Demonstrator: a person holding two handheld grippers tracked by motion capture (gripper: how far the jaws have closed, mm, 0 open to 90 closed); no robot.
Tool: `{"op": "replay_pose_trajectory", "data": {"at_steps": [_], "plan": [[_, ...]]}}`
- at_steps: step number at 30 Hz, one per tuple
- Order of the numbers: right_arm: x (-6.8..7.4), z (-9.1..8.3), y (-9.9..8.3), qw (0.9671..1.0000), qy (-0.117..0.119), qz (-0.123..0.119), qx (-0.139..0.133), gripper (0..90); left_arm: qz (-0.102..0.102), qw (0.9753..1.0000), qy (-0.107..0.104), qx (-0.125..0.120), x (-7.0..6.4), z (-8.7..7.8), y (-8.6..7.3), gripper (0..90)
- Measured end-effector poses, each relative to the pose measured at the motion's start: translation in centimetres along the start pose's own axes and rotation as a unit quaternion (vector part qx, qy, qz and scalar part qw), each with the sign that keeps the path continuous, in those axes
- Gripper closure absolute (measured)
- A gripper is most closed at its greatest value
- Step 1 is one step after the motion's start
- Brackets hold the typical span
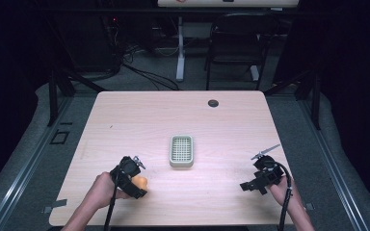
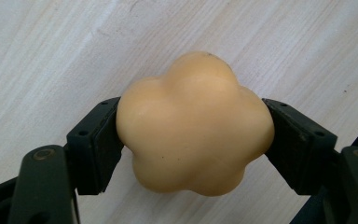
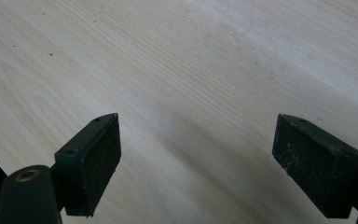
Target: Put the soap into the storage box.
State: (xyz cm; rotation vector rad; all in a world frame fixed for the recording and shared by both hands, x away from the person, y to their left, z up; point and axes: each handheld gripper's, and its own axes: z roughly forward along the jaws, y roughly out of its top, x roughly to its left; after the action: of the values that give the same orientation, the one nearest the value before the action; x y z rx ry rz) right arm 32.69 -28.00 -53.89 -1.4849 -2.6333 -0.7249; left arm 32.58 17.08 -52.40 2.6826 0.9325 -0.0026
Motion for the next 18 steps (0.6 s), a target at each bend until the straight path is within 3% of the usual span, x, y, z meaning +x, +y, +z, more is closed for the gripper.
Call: {"op": "replay_pose_trajectory", "data": {"at_steps": [3,18], "plan": [[-0.2,-0.1,0.1,0.9999,-0.001,-0.011,0.012,15.1,-0.004,1.0000,0.000,0.001,0.3,-0.1,0.1,25.0],[-0.3,0.0,0.1,1.0000,0.000,-0.005,0.007,15.1,-0.012,0.9999,-0.003,-0.003,1.6,-0.6,0.3,25.1]]}}
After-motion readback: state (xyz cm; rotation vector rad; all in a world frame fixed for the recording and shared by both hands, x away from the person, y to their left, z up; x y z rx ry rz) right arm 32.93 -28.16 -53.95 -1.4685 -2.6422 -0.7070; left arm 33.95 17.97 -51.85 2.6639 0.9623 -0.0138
